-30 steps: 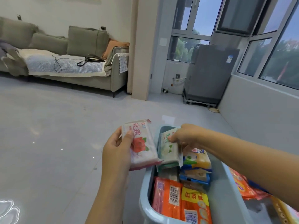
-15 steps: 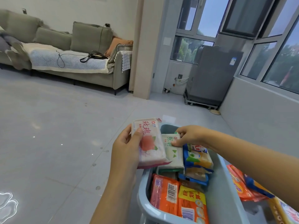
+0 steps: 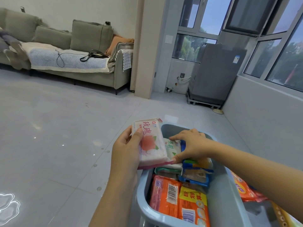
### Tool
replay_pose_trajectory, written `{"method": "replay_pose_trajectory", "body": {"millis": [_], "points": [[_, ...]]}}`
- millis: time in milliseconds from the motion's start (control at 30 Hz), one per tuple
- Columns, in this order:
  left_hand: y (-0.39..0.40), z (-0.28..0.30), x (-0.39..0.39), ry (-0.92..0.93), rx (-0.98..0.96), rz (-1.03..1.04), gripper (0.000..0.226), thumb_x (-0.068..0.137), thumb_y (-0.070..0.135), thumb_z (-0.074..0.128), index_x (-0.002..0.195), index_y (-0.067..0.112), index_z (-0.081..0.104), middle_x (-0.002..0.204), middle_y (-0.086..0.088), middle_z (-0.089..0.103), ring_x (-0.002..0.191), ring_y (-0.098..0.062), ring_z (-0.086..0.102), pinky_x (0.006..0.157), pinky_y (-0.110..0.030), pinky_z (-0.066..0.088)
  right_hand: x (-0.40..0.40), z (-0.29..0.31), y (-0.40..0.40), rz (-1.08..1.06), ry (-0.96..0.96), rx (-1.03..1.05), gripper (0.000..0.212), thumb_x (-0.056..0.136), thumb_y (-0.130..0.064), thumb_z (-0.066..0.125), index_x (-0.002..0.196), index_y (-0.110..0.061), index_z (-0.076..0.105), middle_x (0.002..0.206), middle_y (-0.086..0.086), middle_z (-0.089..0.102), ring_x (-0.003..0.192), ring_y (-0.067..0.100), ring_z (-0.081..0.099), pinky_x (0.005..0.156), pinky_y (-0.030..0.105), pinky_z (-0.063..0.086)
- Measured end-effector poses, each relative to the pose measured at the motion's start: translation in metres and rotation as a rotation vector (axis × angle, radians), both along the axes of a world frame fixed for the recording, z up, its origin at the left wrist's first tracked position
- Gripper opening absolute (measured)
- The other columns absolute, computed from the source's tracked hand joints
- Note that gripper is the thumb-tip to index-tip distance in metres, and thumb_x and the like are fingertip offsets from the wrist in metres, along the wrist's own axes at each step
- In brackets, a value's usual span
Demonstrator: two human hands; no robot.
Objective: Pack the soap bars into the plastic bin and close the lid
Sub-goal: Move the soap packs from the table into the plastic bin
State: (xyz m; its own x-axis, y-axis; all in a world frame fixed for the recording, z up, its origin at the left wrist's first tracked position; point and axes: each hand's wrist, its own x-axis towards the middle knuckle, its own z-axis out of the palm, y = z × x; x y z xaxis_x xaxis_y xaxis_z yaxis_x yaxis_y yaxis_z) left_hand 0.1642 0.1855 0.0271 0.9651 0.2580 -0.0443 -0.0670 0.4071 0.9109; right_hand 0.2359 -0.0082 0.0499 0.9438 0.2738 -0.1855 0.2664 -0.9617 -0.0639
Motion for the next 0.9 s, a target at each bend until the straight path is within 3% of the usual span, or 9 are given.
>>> {"method": "replay_pose_trajectory", "body": {"millis": [100, 267, 400, 500, 600, 700, 800, 900], "points": [[0.001, -0.002, 0.000, 0.003, -0.003, 0.003, 0.011, 0.089, 0.026, 0.059, 0.088, 0.032, 0.069, 0.098, 0.001, 0.074, 0.087, -0.022, 0.071, 0.064, -0.035, 0.057, -0.001, 0.000, 0.001, 0.026, 0.035, -0.061, 0.096, 0.055, -0.077, 0.061, 0.138, -0.040, 0.031, 0.137, -0.006, 0.041, 0.126, 0.022, 0.026, 0.104, 0.044, 0.019], [0.001, -0.003, 0.002, 0.024, -0.035, 0.006, 0.016, 0.088, 0.026, 0.060, 0.101, 0.026, 0.070, 0.104, -0.003, 0.073, 0.091, -0.026, 0.070, 0.065, -0.036, 0.056, -0.005, -0.006, 0.005, 0.010, -0.056, -0.047, 0.100, 0.052, -0.082, 0.057, 0.138, -0.038, 0.033, 0.132, -0.005, 0.043, 0.122, 0.021, 0.028, 0.101, 0.041, 0.021], [0.000, -0.002, 0.001, 0.032, -0.046, -0.008, 0.023, 0.089, 0.026, 0.060, 0.111, 0.023, 0.067, 0.106, -0.004, 0.072, 0.090, -0.025, 0.070, 0.062, -0.034, 0.056, -0.010, -0.013, -0.001, 0.008, -0.151, -0.011, 0.094, 0.058, -0.082, 0.049, 0.139, -0.038, 0.032, 0.135, -0.005, 0.038, 0.125, 0.018, 0.026, 0.101, 0.039, 0.020], [0.000, 0.000, -0.001, 0.028, -0.029, -0.030, 0.016, 0.089, 0.026, 0.059, 0.102, 0.028, 0.069, 0.102, -0.001, 0.073, 0.089, -0.024, 0.071, 0.053, -0.029, 0.055, -0.011, -0.011, -0.002, 0.005, -0.128, -0.001, 0.082, 0.066, -0.076, 0.050, 0.137, -0.038, 0.036, 0.136, -0.006, 0.038, 0.126, 0.018, 0.027, 0.102, 0.041, 0.021], [-0.001, 0.002, -0.002, 0.018, -0.025, -0.063, 0.015, 0.090, 0.023, 0.059, 0.099, 0.028, 0.070, 0.101, -0.003, 0.074, 0.089, -0.024, 0.071, 0.053, -0.029, 0.055, -0.016, 0.000, 0.001, -0.112, -0.128, 0.450, 0.053, 0.079, -0.062, 0.051, 0.124, -0.035, 0.054, 0.131, -0.006, 0.051, 0.118, 0.014, 0.044, 0.093, 0.033, 0.039], [-0.002, 0.004, -0.004, -0.002, 0.016, -0.083, 0.024, 0.091, 0.024, 0.058, 0.113, 0.024, 0.067, 0.107, -0.005, 0.072, 0.093, -0.025, 0.070, 0.061, -0.033, 0.056, -0.027, 0.016, 0.005, -0.138, -0.057, 0.890, 0.035, 0.079, -0.059, 0.049, 0.101, -0.038, 0.068, 0.102, -0.015, 0.070, 0.097, 0.003, 0.060, 0.079, 0.023, 0.042], [-0.003, 0.005, -0.004, -0.034, 0.028, -0.109, 0.029, 0.091, 0.023, 0.056, 0.119, 0.019, 0.063, 0.108, -0.006, 0.072, 0.088, -0.021, 0.072, 0.061, -0.032, 0.057, -0.036, 0.029, 0.012, -0.048, 0.123, 1.021, 0.045, 0.066, -0.064, 0.053, 0.096, -0.034, 0.068, 0.089, -0.008, 0.075, 0.080, 0.007, 0.066, 0.070, 0.023, 0.052], [-0.004, 0.006, -0.003, -0.064, 0.038, -0.129, 0.026, 0.093, 0.020, 0.054, 0.116, 0.017, 0.065, 0.104, -0.007, 0.073, 0.083, -0.018, 0.073, 0.060, -0.029, 0.058, -0.043, 0.030, 0.022, -0.007, 0.278, 1.057, 0.044, 0.064, -0.054, 0.065, 0.102, -0.032, 0.059, 0.085, -0.004, 0.075, 0.072, 0.010, 0.068, 0.063, 0.023, 0.056]]}}
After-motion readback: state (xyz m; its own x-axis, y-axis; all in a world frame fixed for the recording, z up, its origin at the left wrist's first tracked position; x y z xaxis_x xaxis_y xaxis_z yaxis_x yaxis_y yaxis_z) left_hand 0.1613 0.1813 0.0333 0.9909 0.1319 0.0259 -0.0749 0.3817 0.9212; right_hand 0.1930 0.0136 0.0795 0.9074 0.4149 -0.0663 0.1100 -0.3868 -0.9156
